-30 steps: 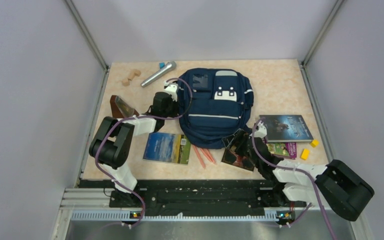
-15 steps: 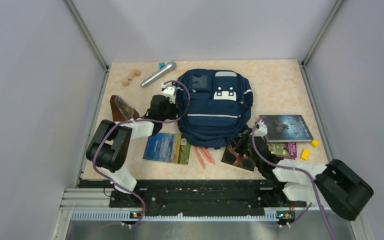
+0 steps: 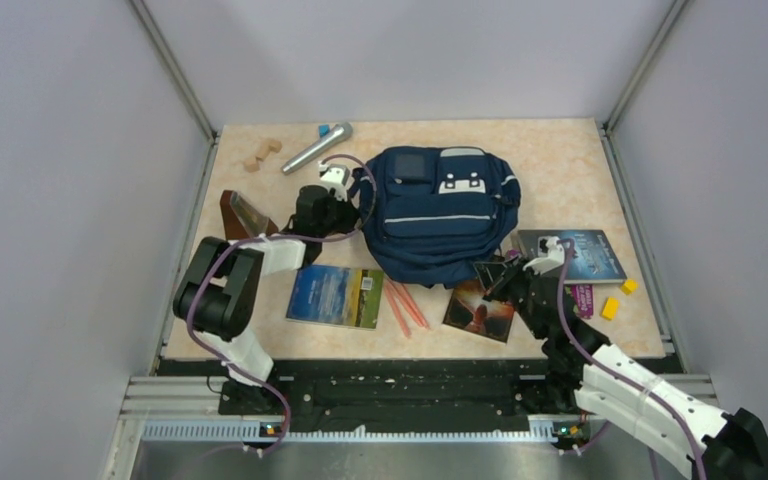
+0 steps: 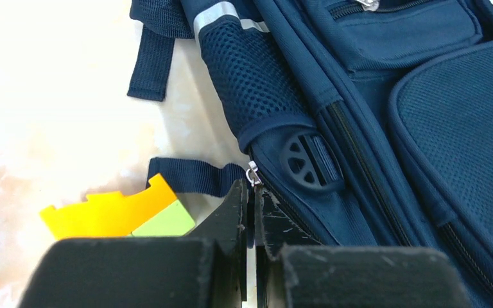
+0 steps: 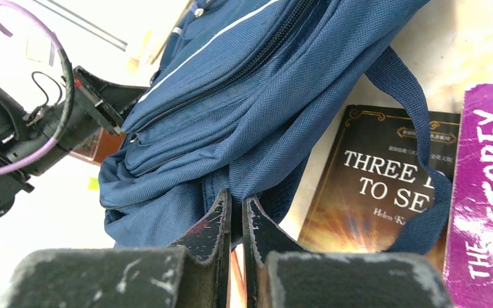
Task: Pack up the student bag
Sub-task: Unzip the student bag at the center of the board.
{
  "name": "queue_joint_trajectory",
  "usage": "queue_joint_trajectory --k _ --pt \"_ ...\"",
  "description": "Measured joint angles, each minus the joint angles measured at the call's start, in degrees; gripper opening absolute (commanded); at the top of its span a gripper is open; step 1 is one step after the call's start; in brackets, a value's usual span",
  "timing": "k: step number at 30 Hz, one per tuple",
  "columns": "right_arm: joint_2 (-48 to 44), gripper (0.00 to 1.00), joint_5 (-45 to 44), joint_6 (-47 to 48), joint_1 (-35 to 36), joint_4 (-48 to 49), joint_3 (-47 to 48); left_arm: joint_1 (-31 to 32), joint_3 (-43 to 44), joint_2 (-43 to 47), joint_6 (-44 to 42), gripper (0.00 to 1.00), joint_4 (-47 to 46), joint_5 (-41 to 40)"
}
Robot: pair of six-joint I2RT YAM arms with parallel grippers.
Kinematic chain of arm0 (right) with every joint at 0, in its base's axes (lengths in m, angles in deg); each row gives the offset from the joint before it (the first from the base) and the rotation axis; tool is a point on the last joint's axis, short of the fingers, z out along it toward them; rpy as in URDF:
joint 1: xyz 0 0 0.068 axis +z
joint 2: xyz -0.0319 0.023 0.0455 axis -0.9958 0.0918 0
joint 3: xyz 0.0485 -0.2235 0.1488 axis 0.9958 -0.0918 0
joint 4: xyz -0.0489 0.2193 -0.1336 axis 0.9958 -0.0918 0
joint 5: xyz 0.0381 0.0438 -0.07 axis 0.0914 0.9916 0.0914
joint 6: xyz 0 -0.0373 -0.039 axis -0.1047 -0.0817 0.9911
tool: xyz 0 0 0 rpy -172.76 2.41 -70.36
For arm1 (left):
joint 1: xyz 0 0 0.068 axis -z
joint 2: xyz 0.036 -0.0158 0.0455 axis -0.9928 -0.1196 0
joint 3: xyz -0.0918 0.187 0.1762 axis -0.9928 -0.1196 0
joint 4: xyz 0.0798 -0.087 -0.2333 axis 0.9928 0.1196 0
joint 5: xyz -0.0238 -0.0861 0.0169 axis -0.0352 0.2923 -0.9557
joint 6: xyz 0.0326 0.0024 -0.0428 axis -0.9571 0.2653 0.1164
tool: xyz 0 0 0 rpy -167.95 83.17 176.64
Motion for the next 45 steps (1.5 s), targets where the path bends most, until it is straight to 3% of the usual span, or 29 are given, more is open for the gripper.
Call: queue_joint_trajectory --k 6,7,10,12,14,18,23,30,38,45 --pt "-0.7 0.00 0.6 0.4 -0.1 -3.7 0.0 0.0 2.8 -4.6 -0.1 0.00 -0.4 0.7" --pt "-0.7 0.00 0.7 0.7 -0.1 -3.8 0.0 0.0 2.9 -4.6 -0.3 0.06 -0.3 1.0" --pt "-0.6 0.00 0.6 1.2 -0.1 -3.8 0.0 -0.1 2.9 -4.3 -0.7 0.43 -0.3 2.2" --pt "-0.2 0.00 0.6 1.6 -0.1 -3.7 0.0 -0.3 2.9 -3.1 -0.7 0.80 0.7 2.4" --pt "0.9 0.00 0.6 2.3 -0.1 -3.8 0.0 -0.2 2.2 0.1 -0.7 0.90 1.5 1.7" --pt "2.2 0.00 0.7 3.1 -0.1 -3.8 -0.1 1.9 -0.7 9.8 -1.7 0.94 2.5 0.1" --pt "2.4 0.00 0.9 3.9 -0.1 -3.5 -0.2 10.5 -1.8 18.4 -5.6 0.94 3.7 4.2" --pt "2.6 0.00 1.4 4.8 -0.1 -3.3 -0.2 23.7 -0.8 15.5 -11.1 0.86 12.1 11.8" --pt "1.9 0.00 1.8 4.9 -0.2 -4.1 -0.2 24.3 -0.4 12.6 -12.7 0.77 14.4 14.5" --pt "1.7 0.00 1.8 4.9 -0.2 -4.2 -0.2 24.9 -0.2 12.6 -14.1 0.83 15.8 14.8"
